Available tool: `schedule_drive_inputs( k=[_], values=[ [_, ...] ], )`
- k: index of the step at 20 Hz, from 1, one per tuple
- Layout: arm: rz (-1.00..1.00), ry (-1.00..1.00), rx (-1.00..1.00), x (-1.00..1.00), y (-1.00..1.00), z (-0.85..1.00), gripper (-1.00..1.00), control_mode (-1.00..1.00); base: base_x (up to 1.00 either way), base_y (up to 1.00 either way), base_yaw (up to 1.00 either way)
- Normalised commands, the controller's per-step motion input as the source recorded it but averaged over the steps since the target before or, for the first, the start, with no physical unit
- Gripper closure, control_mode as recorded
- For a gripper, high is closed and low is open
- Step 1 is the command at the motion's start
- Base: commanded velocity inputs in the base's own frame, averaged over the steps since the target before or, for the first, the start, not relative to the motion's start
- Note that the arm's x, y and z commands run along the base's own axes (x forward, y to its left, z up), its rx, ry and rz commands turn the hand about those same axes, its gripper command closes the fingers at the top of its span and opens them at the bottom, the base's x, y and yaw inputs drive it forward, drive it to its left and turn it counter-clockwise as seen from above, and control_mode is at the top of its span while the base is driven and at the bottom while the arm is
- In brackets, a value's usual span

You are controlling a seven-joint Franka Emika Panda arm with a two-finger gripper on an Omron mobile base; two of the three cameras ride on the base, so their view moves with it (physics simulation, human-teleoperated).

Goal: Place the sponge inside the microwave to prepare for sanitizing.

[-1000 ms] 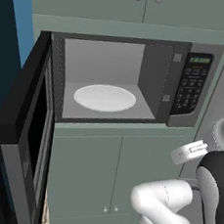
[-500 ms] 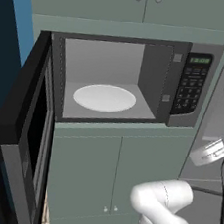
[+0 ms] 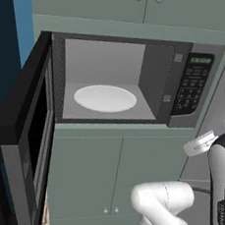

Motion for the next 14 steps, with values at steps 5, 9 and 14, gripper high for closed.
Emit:
schedule_drive_inputs(
  k=[5,9,14],
  values=[
    [0.00,0.00,0.00,0.13,0.00,-0.15,-1.00,-1.00,0.00,0.00,0.00],
    [0.00,0.00,0.00,0.01,0.00,-0.17,-1.00,-1.00,0.00,0.00,0.00],
    [0.00,0.00,-0.04,-0.01,0.00,-0.05,-1.00,-1.00,0.00,0.00,0.00]
  ],
)
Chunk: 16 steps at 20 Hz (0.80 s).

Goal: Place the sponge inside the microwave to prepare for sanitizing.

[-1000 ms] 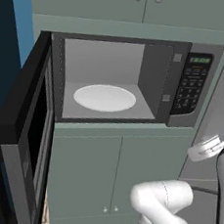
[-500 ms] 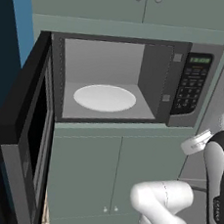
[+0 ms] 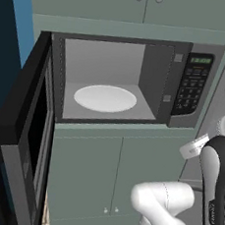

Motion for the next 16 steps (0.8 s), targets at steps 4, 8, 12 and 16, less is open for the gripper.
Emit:
schedule_drive_inputs(
  k=[4,8,12,16],
  values=[
    [0.00,0.00,-0.02,0.00,0.00,0.00,-1.00,-1.00,0.00,0.00,0.00],
    [0.00,0.00,0.00,0.00,0.00,0.00,-1.00,-1.00,0.00,0.00,0.00],
    [0.00,0.00,0.00,0.00,0.00,0.00,-1.00,-1.00,0.00,0.00,0.00],
    [0.00,0.00,0.00,0.00,0.00,0.00,-1.00,-1.00,0.00,0.00,0.00]
  ],
)
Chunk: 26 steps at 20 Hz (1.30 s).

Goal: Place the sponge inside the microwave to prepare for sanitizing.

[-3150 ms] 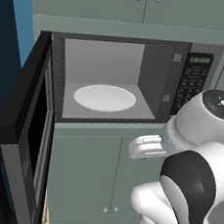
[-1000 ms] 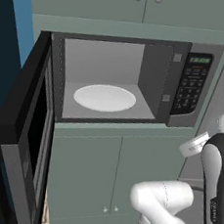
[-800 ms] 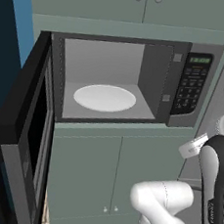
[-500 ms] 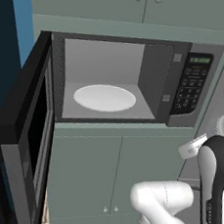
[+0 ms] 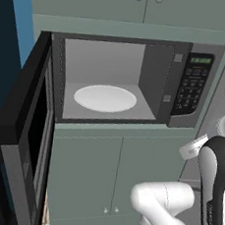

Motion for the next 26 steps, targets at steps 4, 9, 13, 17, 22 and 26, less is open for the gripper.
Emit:
schedule_drive_inputs(
  k=[4,9,13,17,22,26],
  values=[
    [0.00,0.00,0.00,0.00,0.00,0.00,-1.00,-1.00,0.00,0.00,0.00],
    [0.00,0.00,0.00,0.00,0.00,0.00,-1.00,-1.00,0.00,0.00,0.00],
    [0.00,0.00,0.00,0.00,0.00,0.00,-1.00,-1.00,0.00,0.00,0.00],
    [0.00,0.00,0.00,0.00,0.00,0.00,-1.00,1.00,0.00,0.00,0.00],
    [0.00,0.00,0.00,0.00,0.00,0.00,-1.00,1.00,0.00,0.00,0.00],
    [0.00,0.00,0.00,0.00,0.00,0.00,-1.00,1.00,-0.05,0.00,0.00]
  ],
)
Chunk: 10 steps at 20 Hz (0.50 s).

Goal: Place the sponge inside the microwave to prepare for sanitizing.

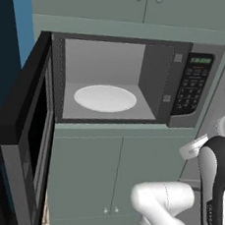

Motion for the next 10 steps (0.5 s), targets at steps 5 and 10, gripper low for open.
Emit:
schedule_drive_inputs(
  k=[5,10],
  values=[
    [0.00,0.00,0.00,0.00,0.00,0.00,-1.00,1.00,-0.32,-0.07,0.00],
    [0.00,0.00,0.00,0.00,0.00,0.00,-1.00,1.00,-0.44,-0.09,0.00]
  ],
)
